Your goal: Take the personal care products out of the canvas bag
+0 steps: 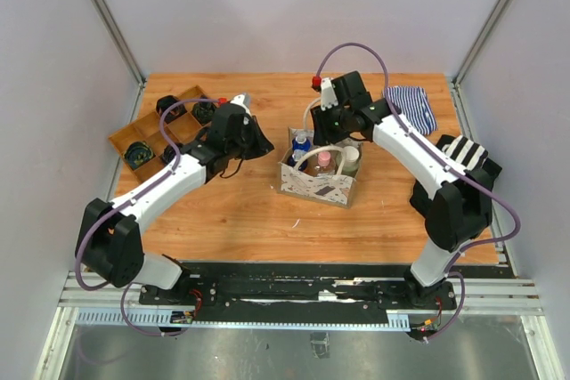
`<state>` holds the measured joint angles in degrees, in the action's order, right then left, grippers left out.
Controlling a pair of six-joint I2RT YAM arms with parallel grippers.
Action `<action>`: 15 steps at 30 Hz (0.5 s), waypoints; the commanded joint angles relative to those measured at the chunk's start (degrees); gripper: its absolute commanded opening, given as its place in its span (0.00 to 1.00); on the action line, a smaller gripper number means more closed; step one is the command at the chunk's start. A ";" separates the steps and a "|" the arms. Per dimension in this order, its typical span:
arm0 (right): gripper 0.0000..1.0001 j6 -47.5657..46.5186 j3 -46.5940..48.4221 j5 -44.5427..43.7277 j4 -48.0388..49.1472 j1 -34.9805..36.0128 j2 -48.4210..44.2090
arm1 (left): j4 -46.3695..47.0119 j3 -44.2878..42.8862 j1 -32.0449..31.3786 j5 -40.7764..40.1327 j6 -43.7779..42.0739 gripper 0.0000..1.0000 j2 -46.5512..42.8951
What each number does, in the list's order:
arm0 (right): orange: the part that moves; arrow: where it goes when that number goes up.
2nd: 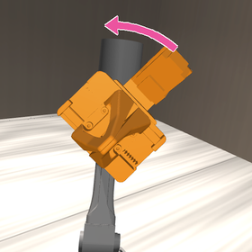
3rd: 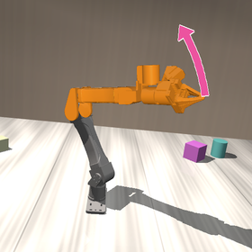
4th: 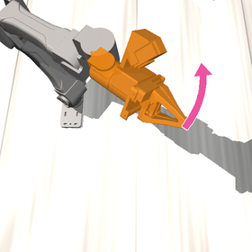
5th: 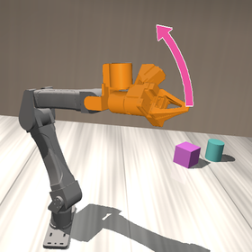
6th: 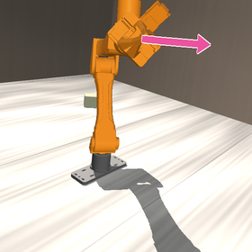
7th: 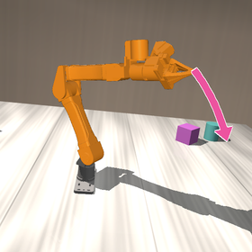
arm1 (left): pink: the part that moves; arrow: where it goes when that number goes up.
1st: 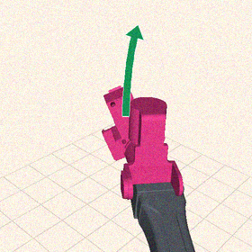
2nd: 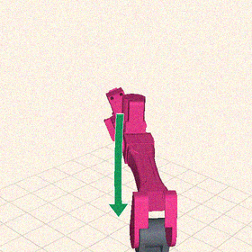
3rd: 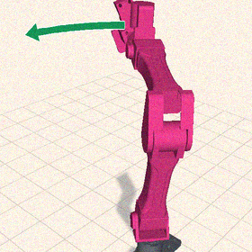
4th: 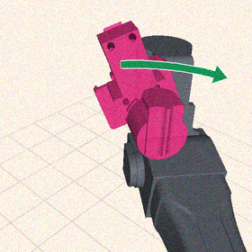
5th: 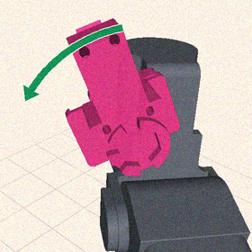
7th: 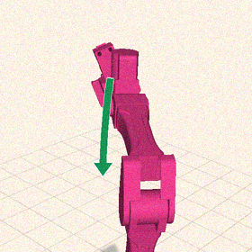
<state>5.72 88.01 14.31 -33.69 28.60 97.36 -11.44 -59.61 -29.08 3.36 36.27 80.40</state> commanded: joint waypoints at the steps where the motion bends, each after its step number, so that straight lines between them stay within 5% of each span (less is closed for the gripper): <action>1: 0.32 -1.66 3.06 -6.58 -3.51 3.03 1.31 | 2.03 0.29 -0.45 0.68 -0.15 0.02 1.06; 11: 0.53 -2.40 5.94 -13.76 -9.53 6.05 1.63 | 2.26 0.61 -0.45 0.88 -0.06 0.02 2.38; 13: 0.49 -2.30 6.03 -13.96 -9.84 6.10 2.19 | 2.20 0.58 -0.45 0.94 -0.06 0.02 2.39; 15: 0.30 -2.29 6.18 -13.31 -9.95 6.10 2.94 | 2.17 0.63 -0.45 0.95 -0.07 0.02 2.31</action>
<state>3.73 92.36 2.48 -41.12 33.71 98.56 -10.72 -59.40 -29.10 3.75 36.27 82.15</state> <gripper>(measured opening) 0.420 0.019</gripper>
